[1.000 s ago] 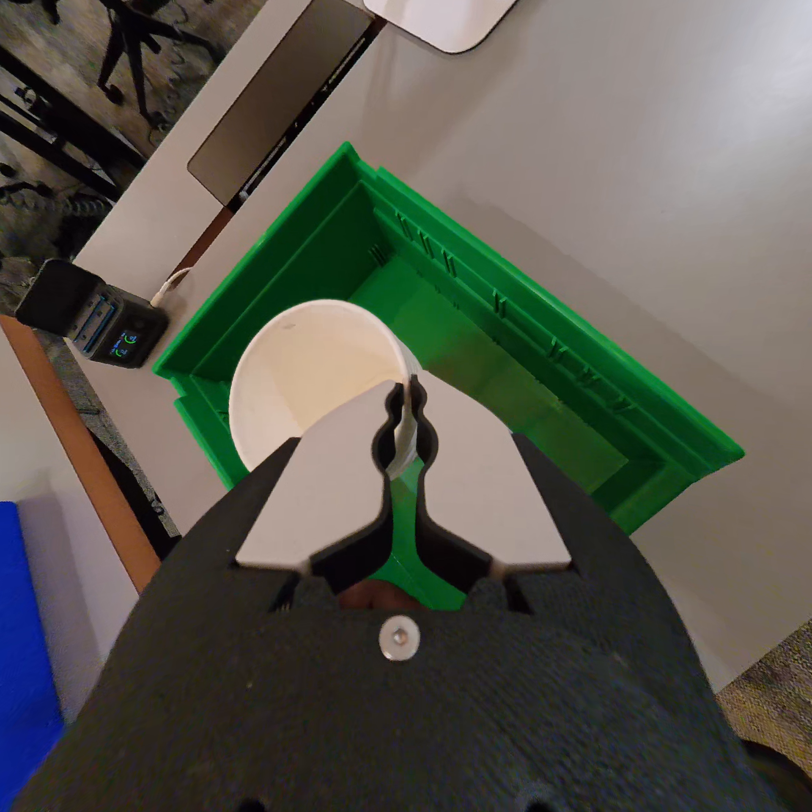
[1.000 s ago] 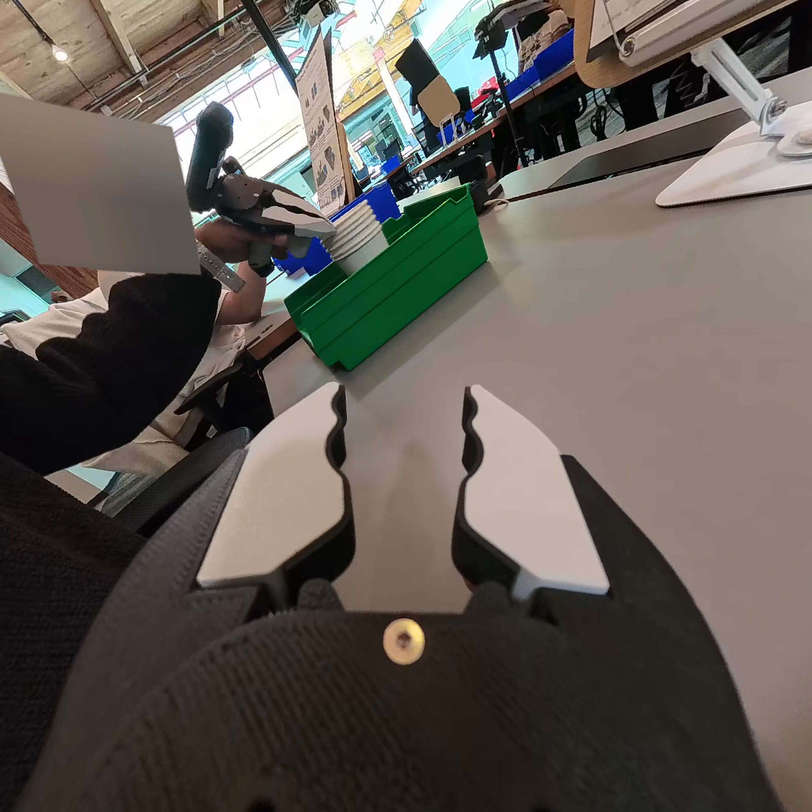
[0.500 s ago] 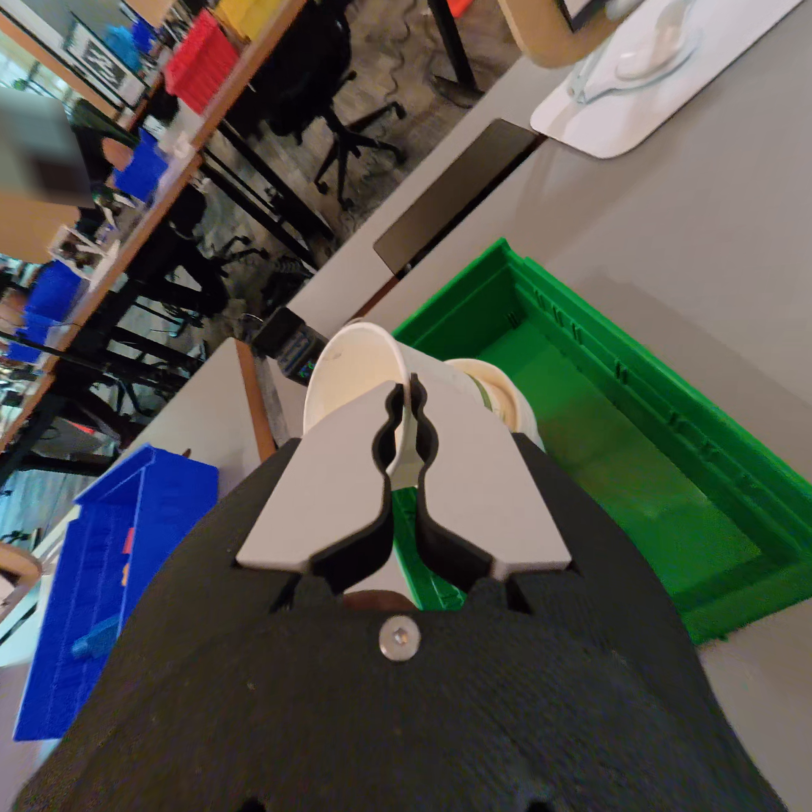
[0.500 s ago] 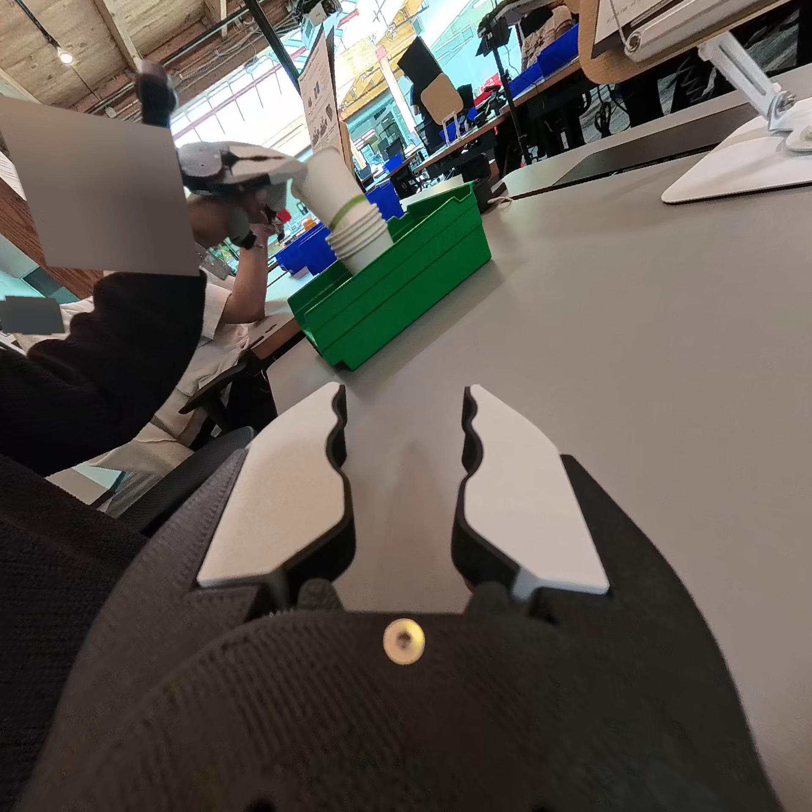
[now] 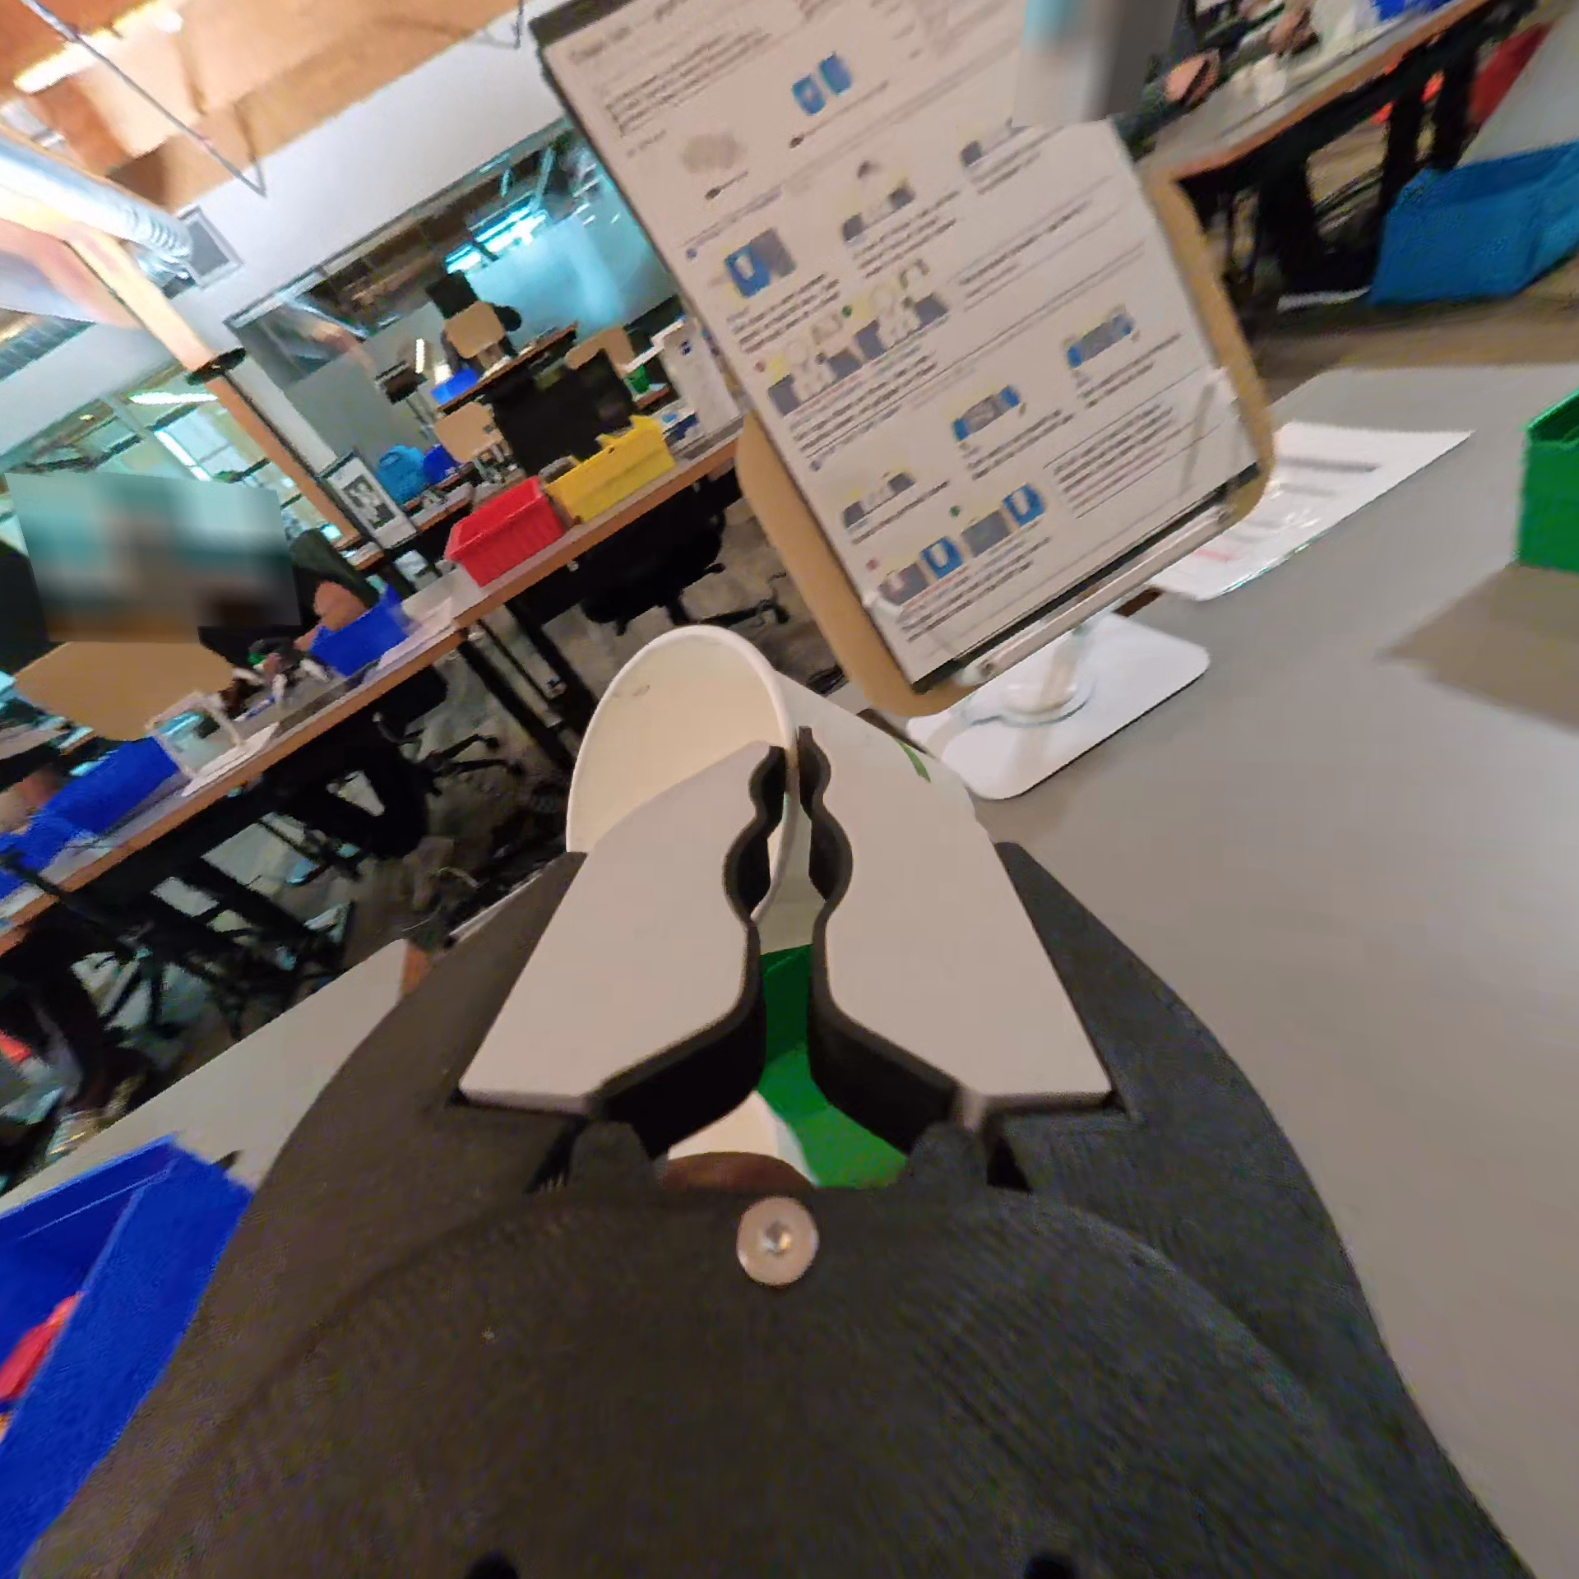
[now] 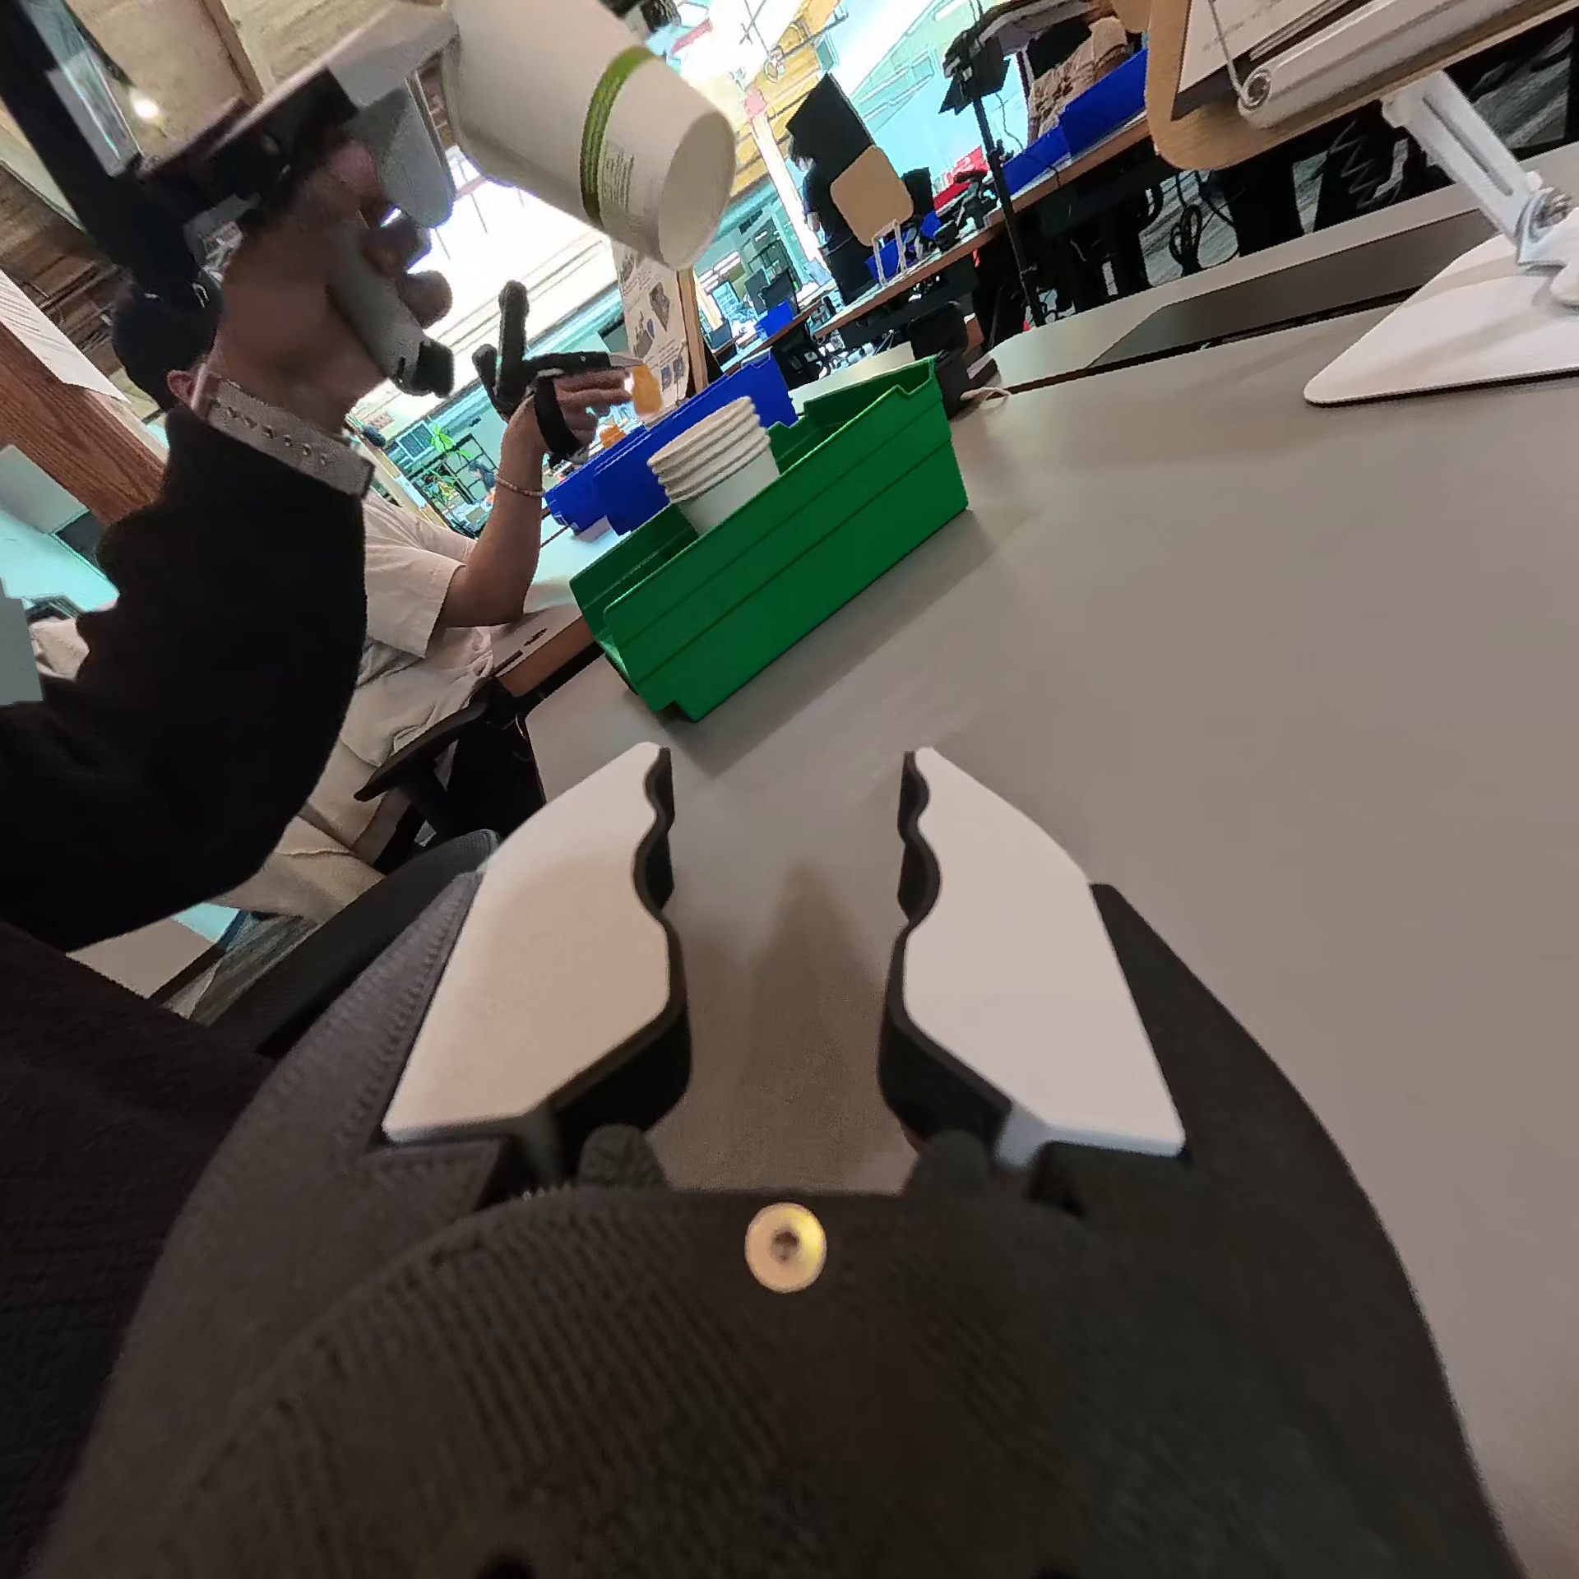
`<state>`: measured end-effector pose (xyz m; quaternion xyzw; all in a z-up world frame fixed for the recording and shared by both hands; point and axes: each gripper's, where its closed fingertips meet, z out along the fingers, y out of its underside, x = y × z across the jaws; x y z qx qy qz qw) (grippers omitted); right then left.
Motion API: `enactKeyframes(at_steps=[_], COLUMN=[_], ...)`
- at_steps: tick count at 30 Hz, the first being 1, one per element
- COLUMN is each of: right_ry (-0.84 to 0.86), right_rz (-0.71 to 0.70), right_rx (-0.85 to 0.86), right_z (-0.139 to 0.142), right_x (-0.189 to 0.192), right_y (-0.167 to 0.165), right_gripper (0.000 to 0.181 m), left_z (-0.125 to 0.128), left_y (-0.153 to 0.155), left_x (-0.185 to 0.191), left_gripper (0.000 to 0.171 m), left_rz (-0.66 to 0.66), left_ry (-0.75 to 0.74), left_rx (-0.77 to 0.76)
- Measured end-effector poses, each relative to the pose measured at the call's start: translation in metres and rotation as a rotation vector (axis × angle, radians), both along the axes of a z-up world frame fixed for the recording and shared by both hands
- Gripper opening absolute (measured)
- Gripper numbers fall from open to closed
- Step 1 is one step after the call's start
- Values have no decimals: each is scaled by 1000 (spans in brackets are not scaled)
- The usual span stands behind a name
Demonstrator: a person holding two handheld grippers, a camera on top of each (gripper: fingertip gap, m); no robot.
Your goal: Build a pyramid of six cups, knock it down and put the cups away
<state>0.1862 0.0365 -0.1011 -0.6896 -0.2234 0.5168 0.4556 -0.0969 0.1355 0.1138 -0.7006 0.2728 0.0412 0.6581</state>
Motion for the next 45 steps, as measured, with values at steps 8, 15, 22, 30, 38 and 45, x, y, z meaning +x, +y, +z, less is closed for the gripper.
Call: enactKeyframes(at_steps=[8,15,22,30,38,45], right_ry=[82,54,333,409,519,540], right_rz=[-19,-35,-57,-8,-36,-18], right_rx=[-50,-56,-298,-328,-351,-374], right_z=[7,2,8,13,21,22], right_x=[6,5,21,8,26,25], right_y=[4,4,21,17,24,22], right_gripper=[66,83,87,90,74,77], left_z=[-43,-97,-112,-138,-137,-136], left_y=[-15,-31,-54,-86,-104,-113], left_x=[134,215,230,244,253,256], left_gripper=[5,4,4,4,4,4], left_rz=[-296,-446,-589,-718,-844,-912], left_ry=[-281,-482,-782,-916,-886,-892], left_rx=[-83,-178,-247,-309,-311,-311])
